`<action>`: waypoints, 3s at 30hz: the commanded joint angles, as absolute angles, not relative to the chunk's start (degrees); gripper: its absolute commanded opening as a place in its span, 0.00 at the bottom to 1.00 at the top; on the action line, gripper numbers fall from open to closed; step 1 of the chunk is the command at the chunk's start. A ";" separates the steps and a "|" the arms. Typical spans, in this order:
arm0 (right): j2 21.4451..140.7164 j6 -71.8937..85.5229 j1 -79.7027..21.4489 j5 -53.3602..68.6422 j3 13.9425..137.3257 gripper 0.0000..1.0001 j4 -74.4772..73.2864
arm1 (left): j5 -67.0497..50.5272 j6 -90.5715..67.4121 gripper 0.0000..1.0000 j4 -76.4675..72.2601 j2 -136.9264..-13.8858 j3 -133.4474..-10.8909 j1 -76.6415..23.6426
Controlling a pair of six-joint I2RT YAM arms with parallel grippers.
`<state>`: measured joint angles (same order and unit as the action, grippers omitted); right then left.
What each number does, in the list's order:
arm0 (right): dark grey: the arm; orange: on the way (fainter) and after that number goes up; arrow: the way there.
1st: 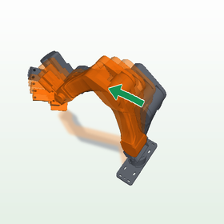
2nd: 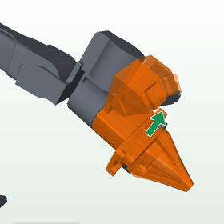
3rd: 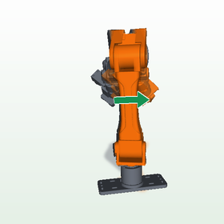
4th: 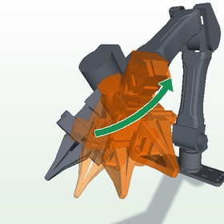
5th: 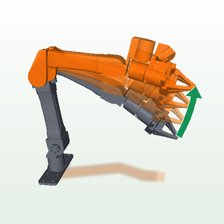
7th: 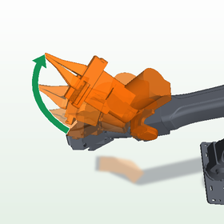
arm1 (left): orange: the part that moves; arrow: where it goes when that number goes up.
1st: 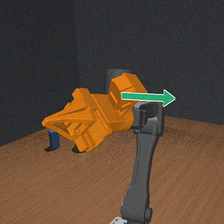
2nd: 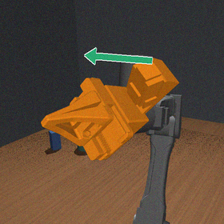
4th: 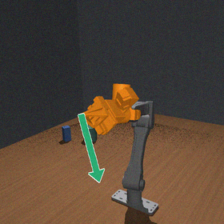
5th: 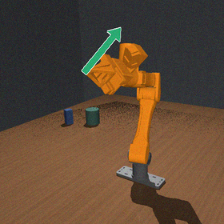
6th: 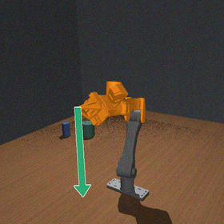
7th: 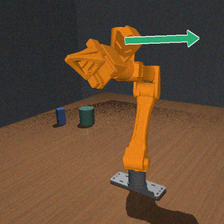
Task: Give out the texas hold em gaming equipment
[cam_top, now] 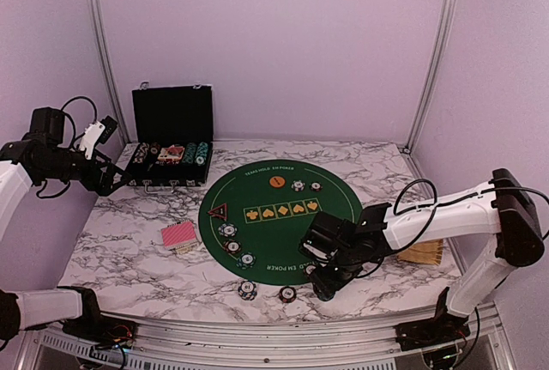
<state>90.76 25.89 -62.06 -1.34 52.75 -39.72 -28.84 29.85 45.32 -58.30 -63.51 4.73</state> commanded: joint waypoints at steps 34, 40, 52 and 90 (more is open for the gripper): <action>88.43 24.71 -60.91 -1.57 56.08 0.49 -43.25 | -28.82 30.41 0.99 46.76 -57.39 -63.10 4.90; 88.96 24.73 -60.91 -1.61 55.19 0.50 -42.67 | -28.71 30.37 0.99 46.76 -57.39 -63.30 4.95; 89.47 23.97 -59.80 -1.70 53.73 0.49 -41.78 | -28.52 30.50 0.99 46.76 -57.04 -63.19 4.98; 87.68 23.64 -59.86 -0.62 53.10 0.56 -43.64 | -28.64 30.67 0.99 46.85 -56.94 -63.36 4.94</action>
